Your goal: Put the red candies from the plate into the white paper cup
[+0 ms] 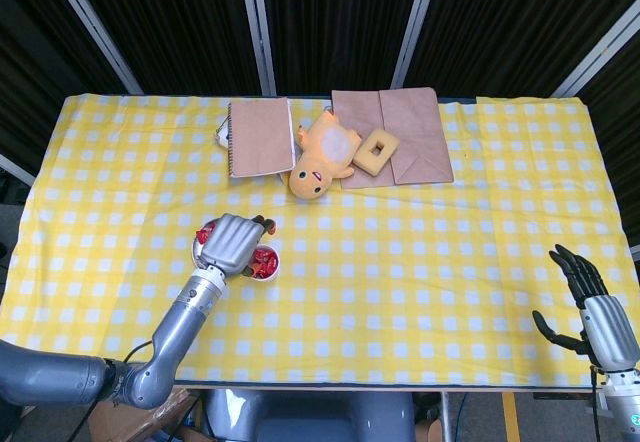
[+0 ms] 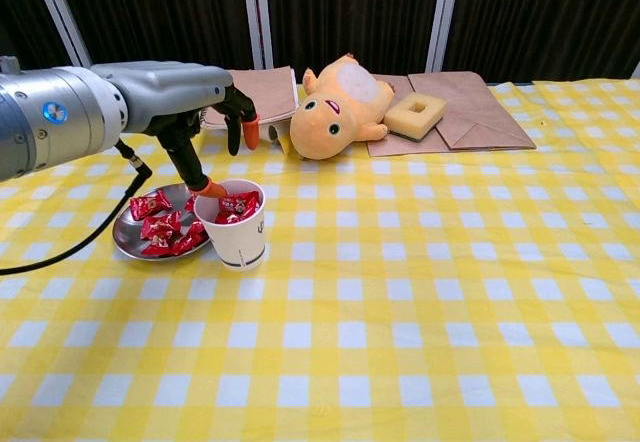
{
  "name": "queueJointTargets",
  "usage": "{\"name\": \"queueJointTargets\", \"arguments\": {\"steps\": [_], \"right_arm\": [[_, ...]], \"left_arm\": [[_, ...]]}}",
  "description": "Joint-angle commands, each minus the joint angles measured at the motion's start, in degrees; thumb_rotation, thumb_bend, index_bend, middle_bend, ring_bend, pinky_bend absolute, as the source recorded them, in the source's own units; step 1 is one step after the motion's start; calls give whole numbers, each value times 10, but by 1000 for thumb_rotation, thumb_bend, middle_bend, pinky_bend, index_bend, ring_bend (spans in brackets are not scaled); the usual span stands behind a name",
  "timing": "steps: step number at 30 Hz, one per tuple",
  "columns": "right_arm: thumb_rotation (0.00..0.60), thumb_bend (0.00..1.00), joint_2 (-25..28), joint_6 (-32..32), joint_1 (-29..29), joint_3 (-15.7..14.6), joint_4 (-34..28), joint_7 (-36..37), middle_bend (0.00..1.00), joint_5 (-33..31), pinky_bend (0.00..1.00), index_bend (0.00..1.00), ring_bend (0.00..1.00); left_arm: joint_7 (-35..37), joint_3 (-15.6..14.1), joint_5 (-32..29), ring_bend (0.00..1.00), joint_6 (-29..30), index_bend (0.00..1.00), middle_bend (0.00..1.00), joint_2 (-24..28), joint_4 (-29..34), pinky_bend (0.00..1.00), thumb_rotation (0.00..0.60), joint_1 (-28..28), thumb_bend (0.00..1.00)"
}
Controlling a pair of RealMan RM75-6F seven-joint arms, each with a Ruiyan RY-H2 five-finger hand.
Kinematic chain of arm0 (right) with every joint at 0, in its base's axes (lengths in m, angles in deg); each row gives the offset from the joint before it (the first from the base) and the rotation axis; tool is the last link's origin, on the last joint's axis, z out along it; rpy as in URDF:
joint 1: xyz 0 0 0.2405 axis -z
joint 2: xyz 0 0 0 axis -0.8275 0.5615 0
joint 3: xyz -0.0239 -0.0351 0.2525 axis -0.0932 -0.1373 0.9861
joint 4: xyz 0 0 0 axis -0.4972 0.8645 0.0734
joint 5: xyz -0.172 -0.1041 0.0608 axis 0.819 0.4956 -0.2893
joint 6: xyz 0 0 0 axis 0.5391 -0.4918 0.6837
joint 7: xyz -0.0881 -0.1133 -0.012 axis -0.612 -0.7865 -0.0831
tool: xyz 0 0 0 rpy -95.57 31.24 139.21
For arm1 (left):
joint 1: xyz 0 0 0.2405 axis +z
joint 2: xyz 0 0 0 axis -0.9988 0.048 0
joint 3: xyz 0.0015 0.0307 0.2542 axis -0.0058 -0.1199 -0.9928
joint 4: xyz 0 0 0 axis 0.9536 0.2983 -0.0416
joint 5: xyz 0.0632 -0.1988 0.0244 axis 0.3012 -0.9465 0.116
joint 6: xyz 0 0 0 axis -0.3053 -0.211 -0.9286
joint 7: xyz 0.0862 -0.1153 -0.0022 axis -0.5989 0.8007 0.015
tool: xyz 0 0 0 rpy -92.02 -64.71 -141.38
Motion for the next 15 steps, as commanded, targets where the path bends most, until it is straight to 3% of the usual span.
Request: {"name": "queueJointTargets", "arguments": {"steps": [1, 15], "right_arm": [[600, 424, 0, 0, 0, 0, 0, 0, 0, 0, 0, 0, 0], [600, 424, -1, 4, -1, -1, 1, -3, 0, -1, 0, 0, 0]], "left_arm": [[-3, -5, 2, 935, 6, 333, 357, 8, -5, 954, 600, 5, 231], [-13, -44, -51, 935, -13, 334, 372, 29, -59, 954, 600, 34, 231]]}}
